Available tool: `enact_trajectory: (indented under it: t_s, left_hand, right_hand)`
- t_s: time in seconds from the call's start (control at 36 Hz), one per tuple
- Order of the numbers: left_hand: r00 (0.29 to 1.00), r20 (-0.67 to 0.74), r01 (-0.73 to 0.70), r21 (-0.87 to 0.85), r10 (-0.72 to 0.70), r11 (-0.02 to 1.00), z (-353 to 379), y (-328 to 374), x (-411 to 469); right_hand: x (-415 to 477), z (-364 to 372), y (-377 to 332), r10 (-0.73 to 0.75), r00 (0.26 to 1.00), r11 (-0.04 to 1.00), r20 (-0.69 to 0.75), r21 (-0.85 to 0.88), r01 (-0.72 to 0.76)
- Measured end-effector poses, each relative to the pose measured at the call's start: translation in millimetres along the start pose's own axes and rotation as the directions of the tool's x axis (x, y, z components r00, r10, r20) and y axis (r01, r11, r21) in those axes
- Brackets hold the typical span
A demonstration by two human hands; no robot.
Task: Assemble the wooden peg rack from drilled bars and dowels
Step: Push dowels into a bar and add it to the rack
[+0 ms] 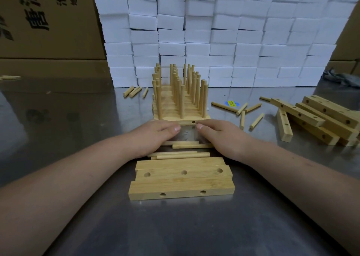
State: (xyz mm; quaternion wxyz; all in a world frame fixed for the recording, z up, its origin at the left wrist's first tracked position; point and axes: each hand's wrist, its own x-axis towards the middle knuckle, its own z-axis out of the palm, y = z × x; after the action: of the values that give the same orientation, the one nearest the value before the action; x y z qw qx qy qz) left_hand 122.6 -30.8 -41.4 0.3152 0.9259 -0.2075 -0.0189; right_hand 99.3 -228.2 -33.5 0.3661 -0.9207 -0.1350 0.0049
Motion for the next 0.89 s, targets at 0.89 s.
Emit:
enact_trajectory:
  t_s: [0.89]
  left_hand:
    - [0.998, 0.066, 0.008, -0.083, -0.002, 0.997, -3, 1, -2]
  right_hand:
    - [-25, 1, -41, -0.306, 0.931, 0.919, 0.196, -0.195, 0.343]
